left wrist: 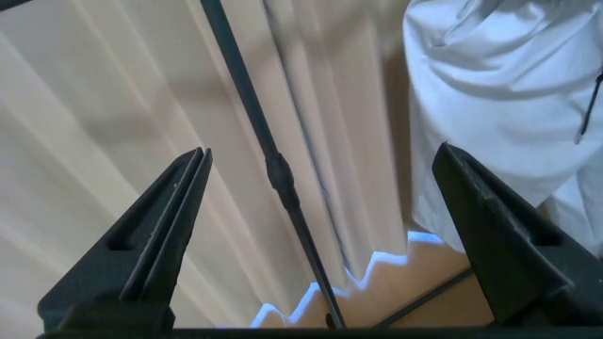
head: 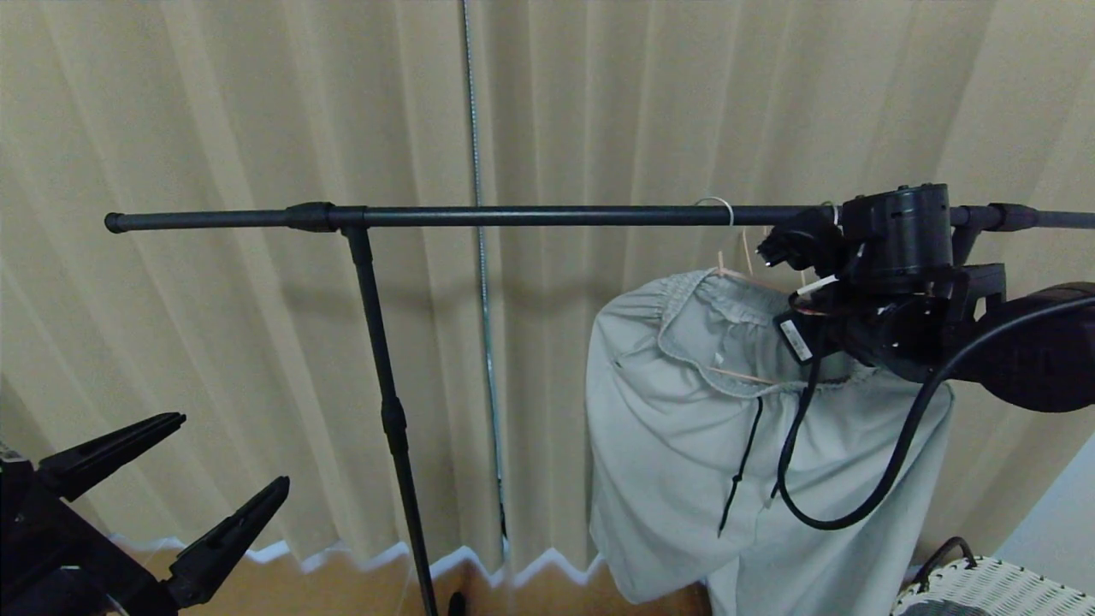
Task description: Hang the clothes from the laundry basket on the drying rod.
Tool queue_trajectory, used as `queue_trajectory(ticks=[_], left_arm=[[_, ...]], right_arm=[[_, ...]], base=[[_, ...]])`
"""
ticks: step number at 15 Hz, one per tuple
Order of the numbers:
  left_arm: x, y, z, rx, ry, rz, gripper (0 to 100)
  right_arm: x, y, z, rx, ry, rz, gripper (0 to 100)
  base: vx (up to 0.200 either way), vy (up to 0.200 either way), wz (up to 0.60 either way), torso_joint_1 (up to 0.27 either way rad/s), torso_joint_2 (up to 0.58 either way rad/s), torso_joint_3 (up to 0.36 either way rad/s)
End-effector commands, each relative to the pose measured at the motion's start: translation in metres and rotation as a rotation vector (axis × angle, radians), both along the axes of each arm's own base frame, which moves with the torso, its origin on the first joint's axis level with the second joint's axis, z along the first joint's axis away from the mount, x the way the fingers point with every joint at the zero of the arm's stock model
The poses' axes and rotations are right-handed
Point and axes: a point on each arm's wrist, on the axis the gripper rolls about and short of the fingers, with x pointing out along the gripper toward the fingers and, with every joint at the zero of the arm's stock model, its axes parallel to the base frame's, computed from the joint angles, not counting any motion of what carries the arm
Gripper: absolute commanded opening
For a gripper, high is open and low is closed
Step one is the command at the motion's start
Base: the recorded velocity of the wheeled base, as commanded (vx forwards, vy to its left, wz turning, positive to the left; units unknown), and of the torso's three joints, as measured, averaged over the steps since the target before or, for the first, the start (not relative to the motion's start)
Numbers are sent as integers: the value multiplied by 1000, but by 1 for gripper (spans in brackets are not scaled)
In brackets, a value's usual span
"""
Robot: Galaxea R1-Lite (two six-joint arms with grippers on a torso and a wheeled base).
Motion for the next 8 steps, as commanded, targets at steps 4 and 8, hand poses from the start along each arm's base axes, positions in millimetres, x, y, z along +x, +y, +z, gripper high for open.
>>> queue_trajectory(ticks=[4, 8], left_arm=[[0, 0, 1, -2, -2, 2, 100], [0, 0, 0, -2, -1, 2, 100]], right_arm=[[-6, 19, -2, -5, 9, 60, 0], [-7, 22, -1, -2, 3, 72, 0]], base=[[0, 0, 0, 0, 0, 0], [0, 0, 0, 0, 0, 0]])
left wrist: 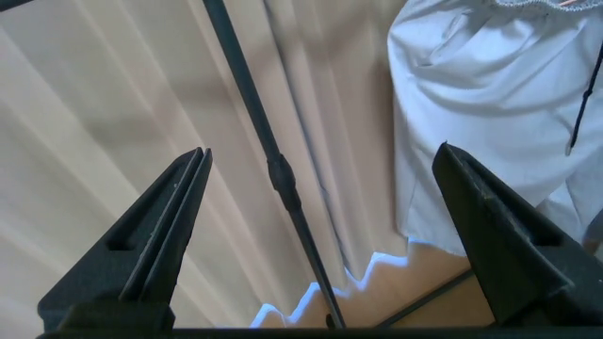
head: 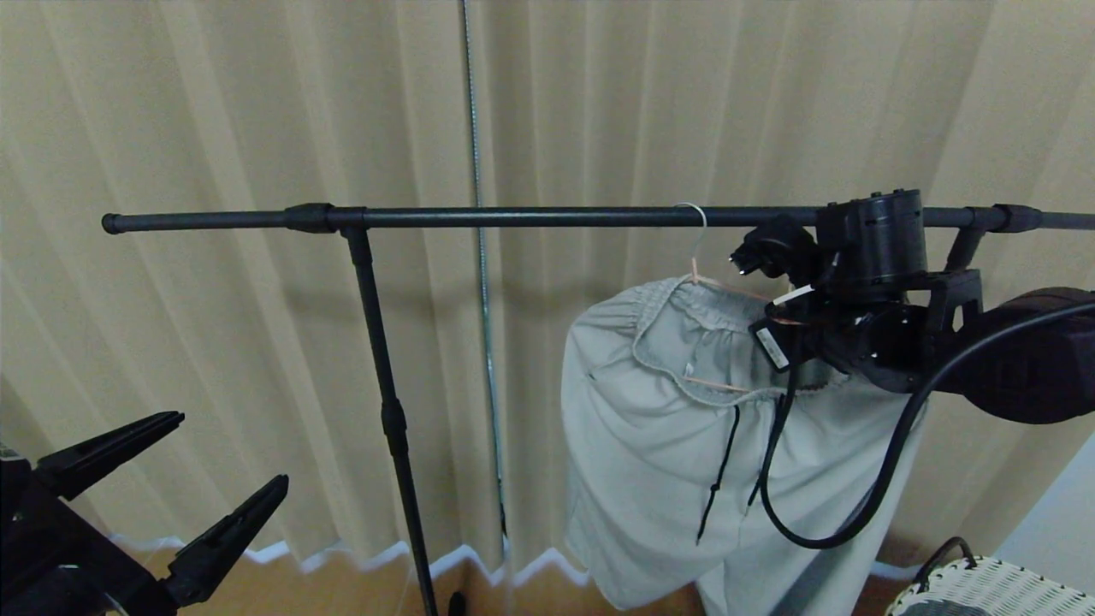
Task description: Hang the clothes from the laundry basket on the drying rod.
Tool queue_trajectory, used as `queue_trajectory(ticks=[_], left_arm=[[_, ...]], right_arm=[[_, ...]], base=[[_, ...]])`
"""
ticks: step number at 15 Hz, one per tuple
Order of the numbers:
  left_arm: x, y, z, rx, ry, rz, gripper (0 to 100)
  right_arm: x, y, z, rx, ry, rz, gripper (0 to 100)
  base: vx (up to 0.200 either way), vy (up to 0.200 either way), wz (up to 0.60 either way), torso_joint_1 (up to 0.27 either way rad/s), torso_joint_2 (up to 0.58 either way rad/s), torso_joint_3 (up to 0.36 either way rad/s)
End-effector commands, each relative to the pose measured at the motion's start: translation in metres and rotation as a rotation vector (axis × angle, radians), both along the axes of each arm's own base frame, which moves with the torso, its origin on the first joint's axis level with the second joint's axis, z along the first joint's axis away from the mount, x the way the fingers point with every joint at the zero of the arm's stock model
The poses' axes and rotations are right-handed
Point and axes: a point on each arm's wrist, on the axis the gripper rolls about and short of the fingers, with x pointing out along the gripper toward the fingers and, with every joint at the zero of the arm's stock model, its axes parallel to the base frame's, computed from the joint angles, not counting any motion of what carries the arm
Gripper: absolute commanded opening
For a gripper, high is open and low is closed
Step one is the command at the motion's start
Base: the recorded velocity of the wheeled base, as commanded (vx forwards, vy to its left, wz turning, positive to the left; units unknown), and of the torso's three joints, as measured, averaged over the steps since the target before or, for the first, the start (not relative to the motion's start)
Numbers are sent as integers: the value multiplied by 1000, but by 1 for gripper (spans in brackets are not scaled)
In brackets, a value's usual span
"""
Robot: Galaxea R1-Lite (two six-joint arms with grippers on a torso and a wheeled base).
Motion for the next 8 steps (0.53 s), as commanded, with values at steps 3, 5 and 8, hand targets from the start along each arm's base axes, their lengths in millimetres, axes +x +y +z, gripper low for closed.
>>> queue_trajectory(ticks=[3, 5, 8], left_arm=[[0, 0, 0, 0, 2, 0, 100], [0, 0, 0, 0, 2, 0, 100], [0, 0, 0, -1, -3, 1, 100]], right_arm=[[-3, 2, 3, 9, -9, 10, 100], [-10, -1, 9, 62, -30, 7, 100], [-20, -3, 14, 178, -24, 97, 100]], base=[[0, 0, 0, 0, 0, 0], [0, 0, 0, 0, 0, 0], [0, 0, 0, 0, 0, 0]])
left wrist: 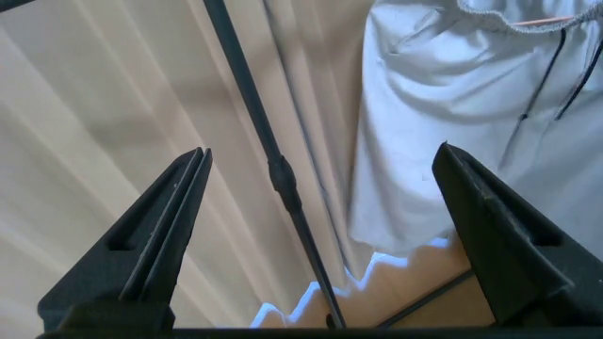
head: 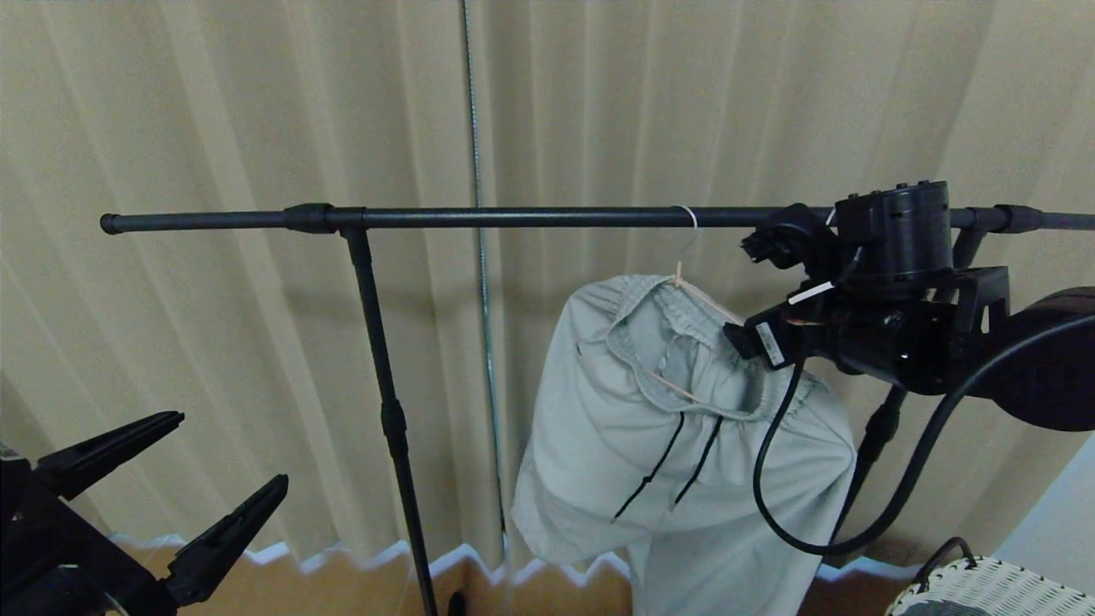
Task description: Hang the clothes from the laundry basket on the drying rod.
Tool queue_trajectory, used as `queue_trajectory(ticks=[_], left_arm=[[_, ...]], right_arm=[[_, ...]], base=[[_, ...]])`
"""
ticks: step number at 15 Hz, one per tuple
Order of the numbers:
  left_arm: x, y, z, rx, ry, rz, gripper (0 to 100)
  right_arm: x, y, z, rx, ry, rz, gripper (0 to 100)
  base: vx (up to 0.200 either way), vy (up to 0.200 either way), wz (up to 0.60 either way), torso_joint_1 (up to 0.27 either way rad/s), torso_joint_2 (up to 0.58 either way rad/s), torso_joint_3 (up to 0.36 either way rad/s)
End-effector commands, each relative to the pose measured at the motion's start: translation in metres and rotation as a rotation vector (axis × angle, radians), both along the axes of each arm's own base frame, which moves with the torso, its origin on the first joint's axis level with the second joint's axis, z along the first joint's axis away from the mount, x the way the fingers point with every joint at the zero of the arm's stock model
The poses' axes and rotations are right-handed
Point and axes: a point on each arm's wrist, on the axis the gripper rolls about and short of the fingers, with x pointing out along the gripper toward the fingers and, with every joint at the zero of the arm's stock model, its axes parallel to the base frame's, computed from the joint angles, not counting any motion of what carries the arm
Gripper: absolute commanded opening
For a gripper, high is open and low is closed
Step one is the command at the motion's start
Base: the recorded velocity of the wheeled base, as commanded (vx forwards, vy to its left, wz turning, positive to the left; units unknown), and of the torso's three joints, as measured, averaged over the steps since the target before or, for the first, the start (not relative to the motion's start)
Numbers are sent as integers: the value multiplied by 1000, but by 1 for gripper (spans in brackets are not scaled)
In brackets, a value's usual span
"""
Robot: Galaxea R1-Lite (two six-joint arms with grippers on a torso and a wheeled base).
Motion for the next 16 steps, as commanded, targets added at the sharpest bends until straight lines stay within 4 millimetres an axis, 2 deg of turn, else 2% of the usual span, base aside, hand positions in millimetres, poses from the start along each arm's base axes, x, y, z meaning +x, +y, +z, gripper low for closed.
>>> queue_trajectory(ticks=[1, 4, 10, 16], left_arm=[[-1, 0, 0, -1, -4, 0, 100], [-2, 0, 1, -2, -10, 0, 100], [-2, 0, 0, -1, -5, 0, 100], [-1, 0, -1, 1, 4, 0, 100]], right_arm=[[-12, -5, 7, 32, -8, 43, 100], [-30, -11, 7, 85, 23, 158, 100], [-33, -10, 10, 208, -46, 234, 100], [-67, -25, 21, 321, -84, 287, 100]], base=[[0, 0, 0, 0, 0, 0], [0, 0, 0, 0, 0, 0], [0, 0, 0, 0, 0, 0], [0, 0, 0, 0, 0, 0]])
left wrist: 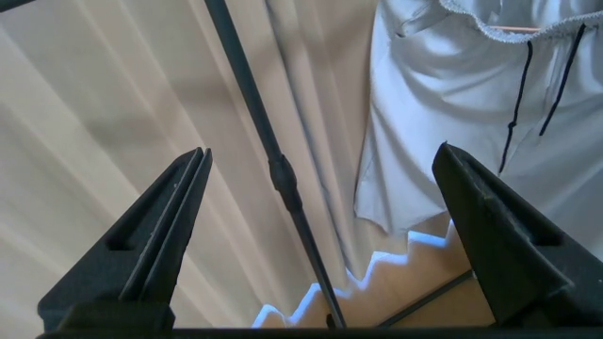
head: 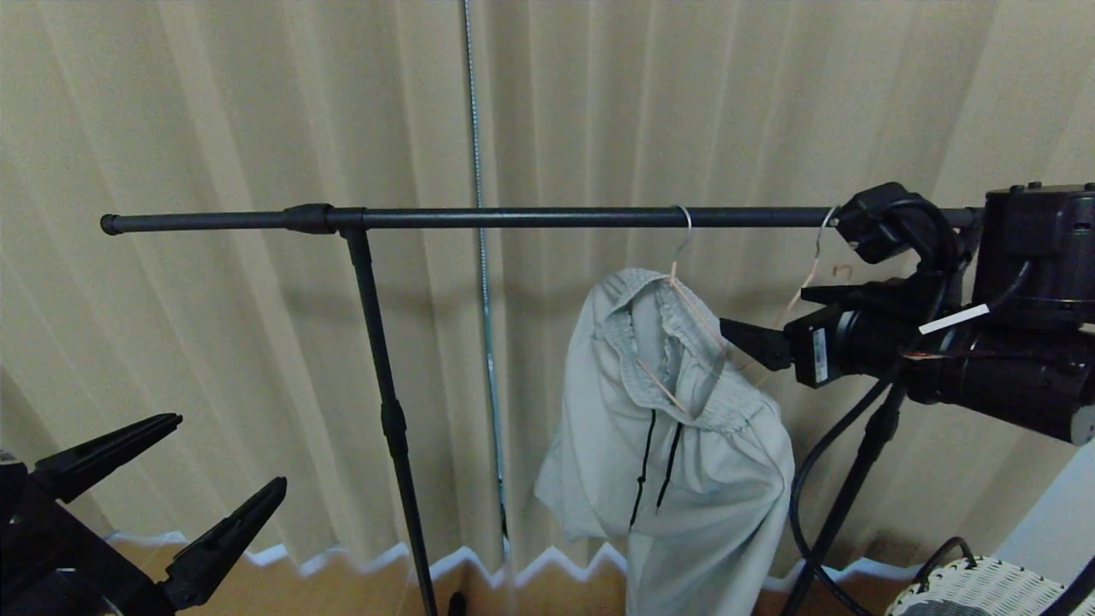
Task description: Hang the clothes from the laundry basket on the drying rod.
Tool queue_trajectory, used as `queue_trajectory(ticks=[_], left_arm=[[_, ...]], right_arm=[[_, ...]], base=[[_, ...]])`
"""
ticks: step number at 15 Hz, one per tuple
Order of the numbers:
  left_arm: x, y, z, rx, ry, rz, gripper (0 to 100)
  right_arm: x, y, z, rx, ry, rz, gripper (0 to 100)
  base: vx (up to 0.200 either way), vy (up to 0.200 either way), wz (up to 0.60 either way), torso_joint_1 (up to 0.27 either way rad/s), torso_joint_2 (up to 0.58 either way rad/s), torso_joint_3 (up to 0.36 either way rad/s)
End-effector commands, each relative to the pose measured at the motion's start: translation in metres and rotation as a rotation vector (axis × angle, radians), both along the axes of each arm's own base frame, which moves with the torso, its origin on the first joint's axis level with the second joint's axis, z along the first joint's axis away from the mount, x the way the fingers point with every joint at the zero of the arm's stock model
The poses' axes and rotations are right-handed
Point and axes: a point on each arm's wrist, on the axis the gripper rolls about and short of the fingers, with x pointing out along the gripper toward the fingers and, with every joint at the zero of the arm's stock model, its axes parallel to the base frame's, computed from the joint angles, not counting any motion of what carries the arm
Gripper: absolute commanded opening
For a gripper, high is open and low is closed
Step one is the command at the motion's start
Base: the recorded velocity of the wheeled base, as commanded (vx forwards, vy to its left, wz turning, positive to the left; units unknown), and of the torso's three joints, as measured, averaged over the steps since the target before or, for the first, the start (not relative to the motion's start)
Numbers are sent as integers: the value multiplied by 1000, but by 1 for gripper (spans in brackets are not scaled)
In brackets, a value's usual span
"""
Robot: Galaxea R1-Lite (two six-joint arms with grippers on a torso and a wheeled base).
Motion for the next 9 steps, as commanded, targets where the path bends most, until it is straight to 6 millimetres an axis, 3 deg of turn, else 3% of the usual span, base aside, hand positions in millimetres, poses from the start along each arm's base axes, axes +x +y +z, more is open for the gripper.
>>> queue_trajectory(ticks=[1, 4, 9], left_arm=[[0, 0, -1, 1, 5, 0, 100], [1, 0, -1, 1, 6, 0, 100], [1, 2, -1, -16, 11, 21, 100]], right_arm=[[-16, -8, 8, 24, -26, 18, 100], [-28, -14, 17, 92, -43, 58, 100], [-29, -30, 14, 98, -34, 22, 100]], base=[[0, 0, 0, 0, 0, 0], [0, 0, 0, 0, 0, 0], [0, 0, 0, 0, 0, 0]])
